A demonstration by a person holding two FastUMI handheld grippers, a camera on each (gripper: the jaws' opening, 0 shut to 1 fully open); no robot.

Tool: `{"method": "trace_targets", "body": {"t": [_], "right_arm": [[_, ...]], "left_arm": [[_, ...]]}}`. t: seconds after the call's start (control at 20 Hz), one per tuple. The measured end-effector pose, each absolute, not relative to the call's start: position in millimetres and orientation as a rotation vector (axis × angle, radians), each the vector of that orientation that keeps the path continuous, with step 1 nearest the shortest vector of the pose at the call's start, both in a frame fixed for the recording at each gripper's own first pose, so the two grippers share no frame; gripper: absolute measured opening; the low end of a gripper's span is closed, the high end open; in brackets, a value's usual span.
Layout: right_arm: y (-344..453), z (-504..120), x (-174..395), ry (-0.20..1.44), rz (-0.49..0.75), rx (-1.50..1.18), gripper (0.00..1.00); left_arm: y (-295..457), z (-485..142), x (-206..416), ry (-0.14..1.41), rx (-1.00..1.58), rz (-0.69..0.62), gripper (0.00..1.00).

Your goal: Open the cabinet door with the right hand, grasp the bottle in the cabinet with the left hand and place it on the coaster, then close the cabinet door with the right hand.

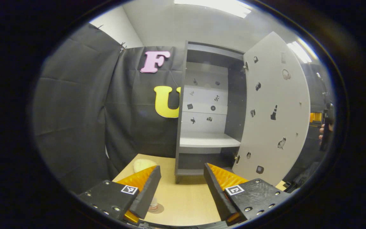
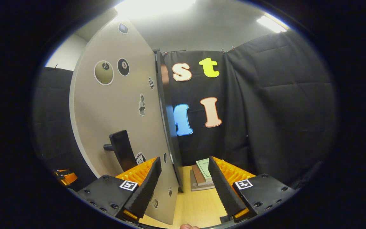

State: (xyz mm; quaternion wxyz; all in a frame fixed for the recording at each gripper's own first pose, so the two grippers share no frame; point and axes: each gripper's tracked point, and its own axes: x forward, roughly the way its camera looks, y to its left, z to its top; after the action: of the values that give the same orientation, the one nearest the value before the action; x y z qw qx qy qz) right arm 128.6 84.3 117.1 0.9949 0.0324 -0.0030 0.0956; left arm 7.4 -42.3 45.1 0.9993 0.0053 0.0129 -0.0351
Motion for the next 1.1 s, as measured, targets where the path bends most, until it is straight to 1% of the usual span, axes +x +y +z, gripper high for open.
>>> {"method": "trace_targets", "body": {"t": [0.05, 0.1, 0.15, 0.5, 0.7, 0.75, 0.8, 0.85, 0.9, 0.95, 1.0, 1.05, 1.1], "right_arm": [[93.8, 117.1, 126.5, -0.009, 0.206, 0.064, 0.95], [104.2, 116.3, 124.8, -0.01, 0.221, 0.063, 0.95], [115.1, 116.0, 123.0, -0.007, 0.237, 0.062, 0.95], [177.7, 111.9, 123.0, -0.013, 0.325, 0.046, 0.95], [196.6, 114.5, 124.9, -0.023, 0.32, 0.015, 0.95], [200.9, 114.3, 124.9, -0.023, 0.315, 0.012, 0.95], [206.0, 112.8, 125.5, -0.021, 0.313, 0.009, 0.95], [211.0, 112.8, 125.0, -0.019, 0.313, 0.009, 0.95], [214.3, 112.5, 125.5, -0.016, 0.312, 0.009, 0.95], [217.0, 112.6, 126.2, -0.013, 0.312, 0.012, 0.95], [220.4, 111.5, 127.4, -0.007, 0.311, 0.019, 0.95], [223.7, 110.7, 128.4, -0.002, 0.31, 0.028, 0.95], [225.2, 111.3, 132.7, 0.004, 0.31, 0.036, 0.95]], "left_arm": [[-37.4, 45.6, 7.5, 0.016, 0.014, -0.072, 0.82], [-31.4, 44.8, 8.9, 0.012, 0.013, -0.066, 0.84], [-25.7, 42.0, 7.3, 0.018, 0.007, -0.057, 0.82], [0.4, 25.1, -0.2, 0.053, -0.02, -0.058, 0.82], [12.7, 23.2, 5.0, 0.053, -0.044, -0.06, 0.82], [15.3, 22.5, 8.8, 0.055, -0.047, -0.065, 0.84], [15.3, 21.5, 11.6, 0.06, -0.052, -0.073, 0.82], [15.7, 22.5, 14.6, 0.059, -0.056, -0.082, 0.82], [17.3, 21.3, 17.6, 0.059, -0.058, -0.09, 0.84], [18.6, 21.1, 19.7, 0.061, -0.055, -0.098, 0.82], [20.0, 21.4, 22.4, 0.062, -0.048, -0.101, 0.84], [22.7, 21.3, 24.1, 0.064, -0.04, -0.103, 0.84], [24.2, 20.8, 24.3, 0.066, -0.034, -0.104, 0.82]]}}
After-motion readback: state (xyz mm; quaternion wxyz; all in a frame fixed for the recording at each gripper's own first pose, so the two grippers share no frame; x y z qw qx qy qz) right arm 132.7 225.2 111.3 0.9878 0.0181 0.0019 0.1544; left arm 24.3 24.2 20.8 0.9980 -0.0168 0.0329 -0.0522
